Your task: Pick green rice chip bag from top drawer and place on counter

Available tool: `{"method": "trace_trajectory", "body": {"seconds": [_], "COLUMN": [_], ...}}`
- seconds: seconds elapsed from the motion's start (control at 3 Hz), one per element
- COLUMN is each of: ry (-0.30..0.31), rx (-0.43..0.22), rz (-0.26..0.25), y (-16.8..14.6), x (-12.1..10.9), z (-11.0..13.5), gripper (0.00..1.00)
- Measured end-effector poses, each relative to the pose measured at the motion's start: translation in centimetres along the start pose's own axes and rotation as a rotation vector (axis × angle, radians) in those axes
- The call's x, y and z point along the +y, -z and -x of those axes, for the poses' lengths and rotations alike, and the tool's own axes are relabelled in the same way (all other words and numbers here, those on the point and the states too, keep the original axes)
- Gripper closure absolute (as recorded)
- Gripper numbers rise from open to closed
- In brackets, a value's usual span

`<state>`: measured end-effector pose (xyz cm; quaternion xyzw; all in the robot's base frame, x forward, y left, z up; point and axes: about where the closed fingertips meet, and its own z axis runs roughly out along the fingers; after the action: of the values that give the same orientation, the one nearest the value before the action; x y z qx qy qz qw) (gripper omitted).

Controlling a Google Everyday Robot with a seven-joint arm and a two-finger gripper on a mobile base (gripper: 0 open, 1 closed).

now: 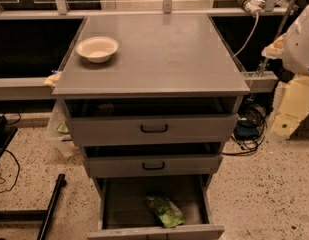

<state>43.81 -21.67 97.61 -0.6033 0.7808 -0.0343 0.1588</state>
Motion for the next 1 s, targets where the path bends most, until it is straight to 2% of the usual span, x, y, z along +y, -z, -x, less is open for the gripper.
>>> {"method": "trace_trajectory", "body": {"seconds": [0.33, 0.67, 1.0], "ry": [0.000, 0.000, -0.036], "rx": [0.000, 0.000, -0.025], "rz": [0.000, 0.000, 0.000], "y": [0.0, 0.0, -2.8], "x": [0.0, 0.0, 0.6], "z": [0.0, 0.0, -0.1], "gripper": [0.00, 0.18, 0.42]}}
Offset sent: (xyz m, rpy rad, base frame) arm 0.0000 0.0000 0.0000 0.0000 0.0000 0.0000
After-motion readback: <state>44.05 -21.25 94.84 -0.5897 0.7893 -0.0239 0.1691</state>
